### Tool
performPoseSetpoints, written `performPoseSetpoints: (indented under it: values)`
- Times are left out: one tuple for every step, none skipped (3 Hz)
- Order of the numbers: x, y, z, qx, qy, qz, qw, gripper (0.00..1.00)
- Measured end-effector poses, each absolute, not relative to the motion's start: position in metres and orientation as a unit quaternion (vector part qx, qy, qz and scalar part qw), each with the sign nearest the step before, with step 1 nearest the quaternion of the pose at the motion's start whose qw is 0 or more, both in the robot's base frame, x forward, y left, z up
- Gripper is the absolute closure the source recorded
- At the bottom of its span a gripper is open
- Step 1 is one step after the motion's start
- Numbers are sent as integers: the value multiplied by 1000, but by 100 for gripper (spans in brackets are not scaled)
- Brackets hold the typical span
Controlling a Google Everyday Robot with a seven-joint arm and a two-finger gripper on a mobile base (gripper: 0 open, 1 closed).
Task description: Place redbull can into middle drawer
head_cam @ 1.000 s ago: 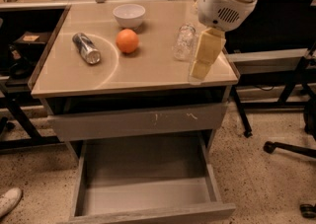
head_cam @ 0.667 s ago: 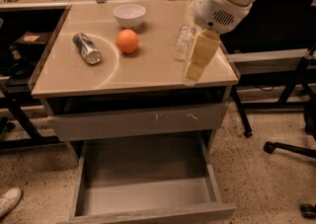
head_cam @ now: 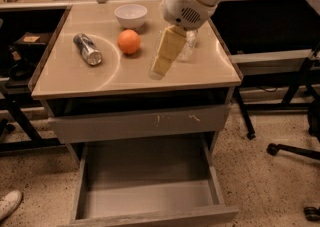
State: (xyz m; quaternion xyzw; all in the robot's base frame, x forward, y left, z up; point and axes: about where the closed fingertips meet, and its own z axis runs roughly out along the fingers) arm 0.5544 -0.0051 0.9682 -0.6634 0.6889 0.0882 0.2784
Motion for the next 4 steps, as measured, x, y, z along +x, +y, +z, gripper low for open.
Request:
performPoseSetpoints:
  values:
    - [555,-4,968,-664,688,89,279,0]
    - [556,5,960,-664,685,104,282,0]
    - [575,28,950,-657,695,99,275,0]
    - [606,56,944,-641,725,66,244,0]
